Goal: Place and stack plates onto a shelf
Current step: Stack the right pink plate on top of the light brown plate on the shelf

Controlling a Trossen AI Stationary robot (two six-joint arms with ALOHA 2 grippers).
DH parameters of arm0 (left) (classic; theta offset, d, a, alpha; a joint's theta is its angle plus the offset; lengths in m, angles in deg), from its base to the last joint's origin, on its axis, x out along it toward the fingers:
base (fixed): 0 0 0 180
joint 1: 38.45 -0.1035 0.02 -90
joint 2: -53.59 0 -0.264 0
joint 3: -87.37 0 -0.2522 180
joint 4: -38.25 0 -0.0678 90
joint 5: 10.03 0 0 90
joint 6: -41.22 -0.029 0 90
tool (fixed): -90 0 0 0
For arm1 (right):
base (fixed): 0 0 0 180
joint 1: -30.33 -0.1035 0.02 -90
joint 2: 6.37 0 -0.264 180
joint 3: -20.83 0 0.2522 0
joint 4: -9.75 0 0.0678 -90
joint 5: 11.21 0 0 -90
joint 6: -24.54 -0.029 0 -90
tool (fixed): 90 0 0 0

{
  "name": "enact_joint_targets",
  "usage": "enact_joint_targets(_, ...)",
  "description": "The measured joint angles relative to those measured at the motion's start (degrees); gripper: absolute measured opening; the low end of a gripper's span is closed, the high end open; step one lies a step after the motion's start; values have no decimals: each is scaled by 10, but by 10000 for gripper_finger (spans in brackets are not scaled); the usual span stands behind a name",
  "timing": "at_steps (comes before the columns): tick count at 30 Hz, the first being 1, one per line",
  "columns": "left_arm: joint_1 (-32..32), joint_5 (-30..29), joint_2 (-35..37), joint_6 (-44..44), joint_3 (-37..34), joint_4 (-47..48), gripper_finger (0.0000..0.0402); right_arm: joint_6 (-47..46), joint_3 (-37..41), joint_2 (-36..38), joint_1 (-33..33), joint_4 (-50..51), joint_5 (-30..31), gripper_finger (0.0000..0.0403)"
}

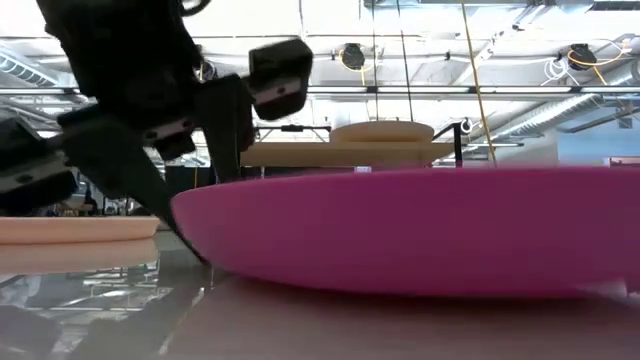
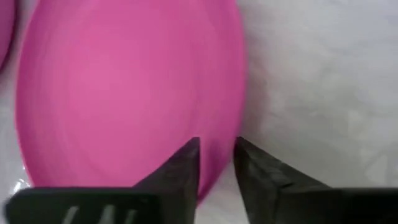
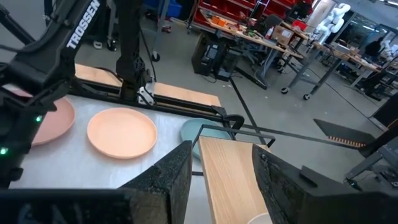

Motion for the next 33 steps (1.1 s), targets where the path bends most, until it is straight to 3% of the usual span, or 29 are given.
enact_joint_targets(7, -3, -17, 16, 12, 0, -6, 13, 15, 39, 0, 3, -39, 0, 148)
enact_joint_targets(18, -26, -132, 196, -11, -1, 69, 12, 58, 56, 11, -3, -152, 0, 148)
enact_joint_targets(26, -182, -110, 268, -116, 0, 22, 12, 75, 56, 51, -22, -346, -4, 148)
enact_joint_targets(33, -325, -50, 260, -140, 57, 55, 12, 109, 56, 80, -32, -368, -4, 148)
